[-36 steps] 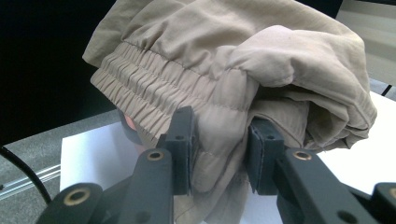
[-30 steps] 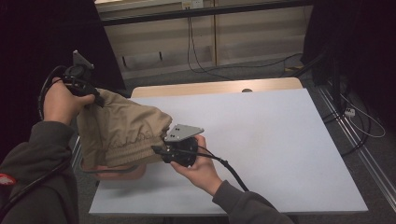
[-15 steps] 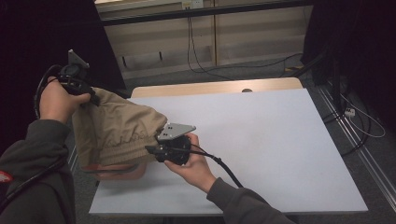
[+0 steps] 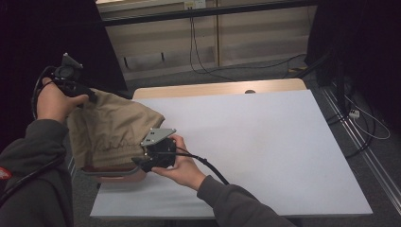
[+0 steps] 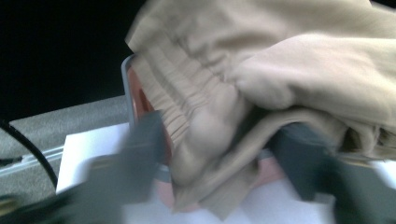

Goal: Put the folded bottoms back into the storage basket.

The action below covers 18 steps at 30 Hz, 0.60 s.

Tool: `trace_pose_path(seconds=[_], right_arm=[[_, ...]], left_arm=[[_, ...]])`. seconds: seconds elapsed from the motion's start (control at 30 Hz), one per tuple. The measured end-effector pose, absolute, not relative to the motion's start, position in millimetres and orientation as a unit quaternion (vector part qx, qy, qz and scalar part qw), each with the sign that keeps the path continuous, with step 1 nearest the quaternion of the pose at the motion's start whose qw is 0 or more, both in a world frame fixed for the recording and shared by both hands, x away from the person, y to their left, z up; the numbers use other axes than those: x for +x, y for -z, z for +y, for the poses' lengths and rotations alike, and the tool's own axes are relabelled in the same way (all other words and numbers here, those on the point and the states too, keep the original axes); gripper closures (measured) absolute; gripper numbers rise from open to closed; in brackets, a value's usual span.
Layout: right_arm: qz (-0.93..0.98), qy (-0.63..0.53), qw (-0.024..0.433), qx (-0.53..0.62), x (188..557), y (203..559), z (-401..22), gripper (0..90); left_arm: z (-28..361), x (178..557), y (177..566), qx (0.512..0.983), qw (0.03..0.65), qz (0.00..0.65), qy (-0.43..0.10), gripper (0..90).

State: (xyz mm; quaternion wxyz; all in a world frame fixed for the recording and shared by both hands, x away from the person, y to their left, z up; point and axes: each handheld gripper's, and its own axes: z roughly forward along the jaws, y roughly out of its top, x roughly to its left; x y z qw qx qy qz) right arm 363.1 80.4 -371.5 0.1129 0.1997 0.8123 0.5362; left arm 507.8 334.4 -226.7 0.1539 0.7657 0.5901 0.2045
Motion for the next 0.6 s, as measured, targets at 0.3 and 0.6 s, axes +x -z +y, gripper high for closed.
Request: trace_pose_path(seconds=[0.3, 0.6], right_arm=[[0.811, -0.522, 0.141, 0.223, 364, 373, 37, 15.7], [0.807, -0.509, 0.159, 0.255, 366, 379, -8, 14.4]], left_arm=[[313, 502, 256, 0.783, 0.174, 0.567, -0.187, 26.1], [290, 499, 281, 0.796, 0.186, 0.552, -0.164, 27.2]])
